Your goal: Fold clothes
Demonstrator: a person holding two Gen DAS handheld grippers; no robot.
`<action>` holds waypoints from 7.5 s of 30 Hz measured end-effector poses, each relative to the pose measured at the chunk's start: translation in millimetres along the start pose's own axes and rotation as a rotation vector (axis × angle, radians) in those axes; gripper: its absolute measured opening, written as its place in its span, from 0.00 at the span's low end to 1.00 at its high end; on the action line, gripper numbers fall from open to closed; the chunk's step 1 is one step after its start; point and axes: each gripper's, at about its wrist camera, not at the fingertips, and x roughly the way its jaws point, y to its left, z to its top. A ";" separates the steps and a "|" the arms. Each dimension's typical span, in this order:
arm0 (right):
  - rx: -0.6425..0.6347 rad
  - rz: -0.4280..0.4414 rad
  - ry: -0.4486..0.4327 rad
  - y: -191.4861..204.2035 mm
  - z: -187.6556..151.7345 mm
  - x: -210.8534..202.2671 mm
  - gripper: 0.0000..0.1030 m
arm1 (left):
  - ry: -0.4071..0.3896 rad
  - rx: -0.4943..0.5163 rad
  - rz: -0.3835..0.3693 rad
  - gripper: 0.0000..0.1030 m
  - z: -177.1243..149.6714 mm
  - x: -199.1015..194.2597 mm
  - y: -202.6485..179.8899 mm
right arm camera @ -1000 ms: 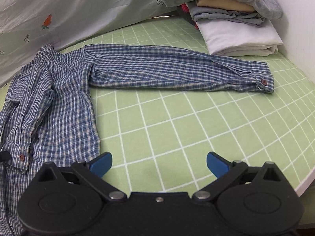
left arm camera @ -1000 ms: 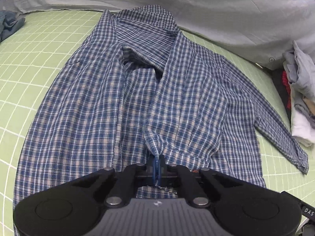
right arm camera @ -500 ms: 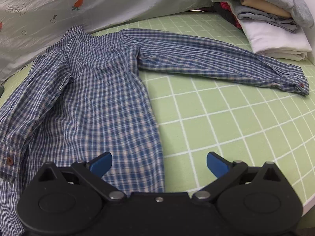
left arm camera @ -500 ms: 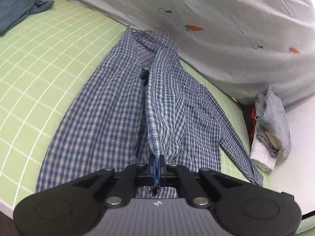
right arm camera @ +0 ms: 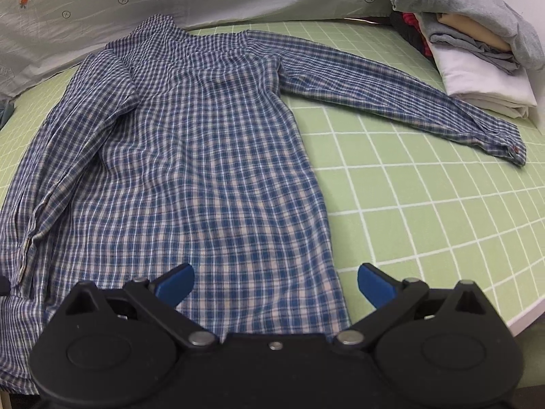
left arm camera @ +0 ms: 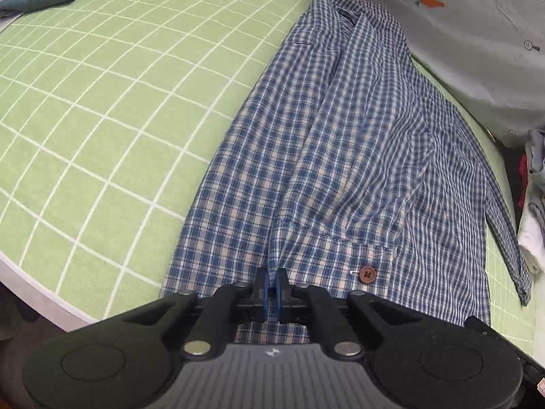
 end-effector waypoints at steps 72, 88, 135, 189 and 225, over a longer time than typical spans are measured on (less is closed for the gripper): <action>0.249 -0.223 -0.193 -247.5 111.0 68.0 0.16 | -0.108 0.176 0.330 0.88 5.6 -29.1 -81.6; 0.092 -0.085 -0.365 -115.8 133.0 4.5 0.11 | -0.111 0.203 0.202 0.88 65.8 -7.3 -65.9; 0.466 -0.096 -0.100 -100.6 128.6 102.4 1.00 | -0.157 0.420 0.152 0.89 213.1 86.4 -203.2; -0.026 -0.008 -0.001 7.7 115.8 52.3 0.99 | -0.279 -0.042 0.216 0.72 182.7 19.2 -29.8; 0.031 -0.018 0.055 16.3 -14.5 -1.8 0.14 | -0.165 0.174 0.144 0.76 25.9 -39.6 -28.6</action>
